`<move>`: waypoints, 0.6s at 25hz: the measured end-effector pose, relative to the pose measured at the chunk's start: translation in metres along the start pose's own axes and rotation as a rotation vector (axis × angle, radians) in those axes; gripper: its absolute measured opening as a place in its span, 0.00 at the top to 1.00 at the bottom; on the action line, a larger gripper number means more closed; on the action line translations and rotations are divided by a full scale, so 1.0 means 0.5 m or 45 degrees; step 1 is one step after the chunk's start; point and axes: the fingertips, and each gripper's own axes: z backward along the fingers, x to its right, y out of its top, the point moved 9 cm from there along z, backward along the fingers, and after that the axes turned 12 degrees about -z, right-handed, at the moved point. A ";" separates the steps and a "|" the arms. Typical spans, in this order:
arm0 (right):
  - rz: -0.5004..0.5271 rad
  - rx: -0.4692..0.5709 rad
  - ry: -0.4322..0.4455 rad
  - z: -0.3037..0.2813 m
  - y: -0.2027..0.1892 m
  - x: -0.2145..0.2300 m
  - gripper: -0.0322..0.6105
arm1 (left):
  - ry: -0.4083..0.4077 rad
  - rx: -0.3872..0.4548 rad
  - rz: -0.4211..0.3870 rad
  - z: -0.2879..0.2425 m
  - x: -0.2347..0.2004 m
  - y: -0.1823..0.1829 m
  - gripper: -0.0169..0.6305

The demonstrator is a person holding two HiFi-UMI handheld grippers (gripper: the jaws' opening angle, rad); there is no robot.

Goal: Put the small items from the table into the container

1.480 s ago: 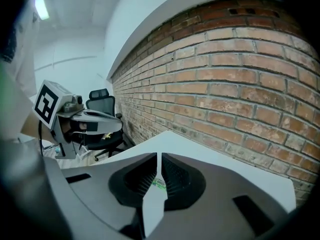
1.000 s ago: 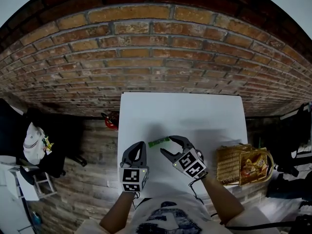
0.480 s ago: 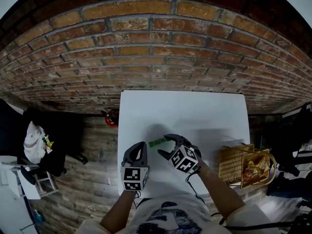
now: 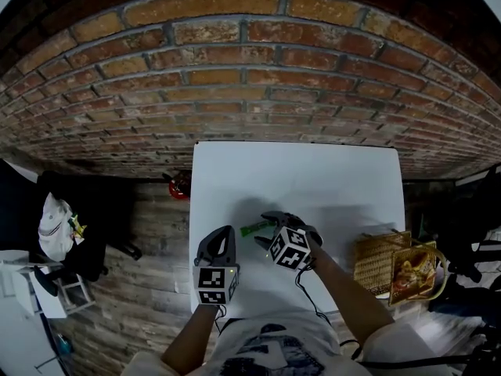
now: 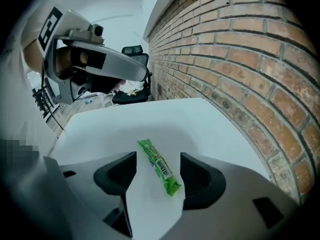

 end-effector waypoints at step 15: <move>0.097 -0.140 -0.009 -0.047 -0.013 0.002 0.57 | 0.000 -0.012 0.017 -0.007 -0.002 -0.004 0.90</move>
